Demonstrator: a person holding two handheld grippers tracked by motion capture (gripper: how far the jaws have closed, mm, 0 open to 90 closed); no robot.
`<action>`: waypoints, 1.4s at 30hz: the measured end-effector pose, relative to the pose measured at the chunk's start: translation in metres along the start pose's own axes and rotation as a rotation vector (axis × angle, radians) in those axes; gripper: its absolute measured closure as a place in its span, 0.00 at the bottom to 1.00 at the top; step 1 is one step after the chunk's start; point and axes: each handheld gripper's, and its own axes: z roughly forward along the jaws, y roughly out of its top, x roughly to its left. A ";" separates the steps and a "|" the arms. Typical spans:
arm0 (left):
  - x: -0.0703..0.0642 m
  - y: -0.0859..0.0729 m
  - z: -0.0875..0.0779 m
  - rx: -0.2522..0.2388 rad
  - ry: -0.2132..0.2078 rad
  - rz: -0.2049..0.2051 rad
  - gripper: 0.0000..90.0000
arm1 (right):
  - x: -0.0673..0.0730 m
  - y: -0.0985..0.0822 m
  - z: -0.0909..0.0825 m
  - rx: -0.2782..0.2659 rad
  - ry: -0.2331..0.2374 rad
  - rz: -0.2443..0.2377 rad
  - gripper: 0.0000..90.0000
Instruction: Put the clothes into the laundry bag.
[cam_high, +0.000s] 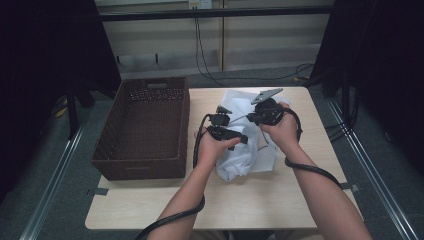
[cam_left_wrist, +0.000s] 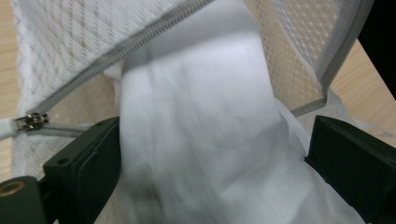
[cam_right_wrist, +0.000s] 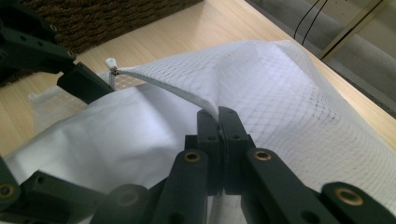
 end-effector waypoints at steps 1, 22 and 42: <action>0.000 -0.002 0.000 0.003 -0.007 -0.005 0.04 | 0.001 0.000 0.000 0.002 -0.002 0.005 0.99; 0.000 -0.027 0.034 0.083 -0.006 -0.055 0.07 | 0.004 -0.001 0.003 0.001 0.010 0.001 0.99; -0.013 -0.020 0.015 0.104 0.073 0.008 0.75 | 0.002 -0.006 0.005 0.003 0.027 0.004 0.99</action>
